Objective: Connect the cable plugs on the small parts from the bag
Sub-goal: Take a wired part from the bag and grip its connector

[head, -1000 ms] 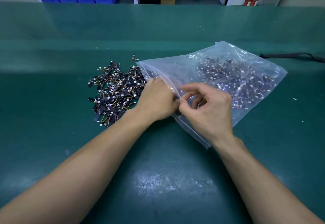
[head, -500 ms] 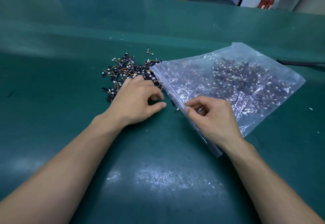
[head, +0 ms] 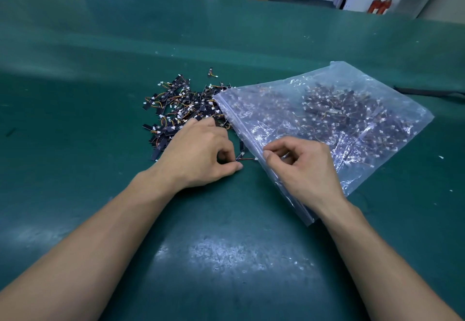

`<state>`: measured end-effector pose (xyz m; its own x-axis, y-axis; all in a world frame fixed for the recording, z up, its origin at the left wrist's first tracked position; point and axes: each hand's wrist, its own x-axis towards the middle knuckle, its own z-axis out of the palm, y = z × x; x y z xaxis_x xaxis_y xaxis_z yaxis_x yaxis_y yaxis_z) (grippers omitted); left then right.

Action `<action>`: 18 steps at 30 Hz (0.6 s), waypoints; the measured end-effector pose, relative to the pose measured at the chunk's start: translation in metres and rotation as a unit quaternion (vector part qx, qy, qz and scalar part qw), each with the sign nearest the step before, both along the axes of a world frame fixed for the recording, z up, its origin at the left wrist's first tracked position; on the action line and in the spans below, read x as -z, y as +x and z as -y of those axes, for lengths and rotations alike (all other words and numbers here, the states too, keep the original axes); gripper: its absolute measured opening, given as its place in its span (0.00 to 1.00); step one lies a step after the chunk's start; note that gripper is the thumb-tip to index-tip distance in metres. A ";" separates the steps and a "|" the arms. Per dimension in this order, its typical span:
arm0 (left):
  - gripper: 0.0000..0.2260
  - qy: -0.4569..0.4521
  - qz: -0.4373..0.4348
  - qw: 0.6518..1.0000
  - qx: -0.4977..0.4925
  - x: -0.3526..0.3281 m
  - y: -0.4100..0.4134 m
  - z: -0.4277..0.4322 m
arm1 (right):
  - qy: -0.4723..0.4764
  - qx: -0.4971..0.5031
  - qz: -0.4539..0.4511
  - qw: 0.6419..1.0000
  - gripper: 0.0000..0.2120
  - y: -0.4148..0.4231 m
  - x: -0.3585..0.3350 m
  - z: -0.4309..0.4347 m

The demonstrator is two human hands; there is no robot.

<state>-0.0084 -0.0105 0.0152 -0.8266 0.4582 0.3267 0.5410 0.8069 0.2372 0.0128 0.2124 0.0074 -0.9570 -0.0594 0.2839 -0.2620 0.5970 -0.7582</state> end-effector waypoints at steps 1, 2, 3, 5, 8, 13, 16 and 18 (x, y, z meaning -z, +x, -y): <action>0.13 0.004 0.008 1.000 -0.014 0.000 -0.001 0.000 | -0.001 0.000 0.000 1.000 0.05 0.000 0.000 0.000; 0.14 0.007 0.018 0.999 -0.026 0.000 -0.001 0.000 | -0.002 -0.001 -0.001 1.000 0.06 0.000 0.000 0.000; 0.14 0.009 0.029 0.999 -0.032 -0.001 -0.001 -0.001 | -0.001 -0.002 -0.001 1.000 0.06 0.000 0.000 0.000; 0.11 0.010 0.052 0.998 -0.027 -0.001 -0.002 -0.001 | 0.000 -0.003 0.000 1.000 0.06 0.000 0.000 0.000; 0.05 0.021 0.077 0.997 -0.003 0.002 -0.002 0.000 | 0.000 -0.002 0.003 1.000 0.06 0.000 0.001 0.000; 0.05 0.029 0.131 0.990 0.032 0.004 -0.003 0.000 | -0.007 -0.004 0.013 1.000 0.05 -0.002 0.002 -0.002; 0.05 0.064 0.096 0.992 0.058 0.001 -0.002 -0.002 | -0.010 -0.021 0.023 0.999 0.01 -0.002 0.002 -0.001; 0.04 0.081 0.064 0.992 0.070 -0.002 0.000 -0.004 | -0.018 -0.052 0.018 0.998 0.04 0.000 0.002 0.000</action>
<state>-0.0088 -0.0065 0.0170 -0.7983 0.5211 0.3020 0.6019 0.6714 0.4324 0.0130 0.2127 0.0058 -0.9558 -0.1501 0.2528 -0.2934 0.5406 -0.7884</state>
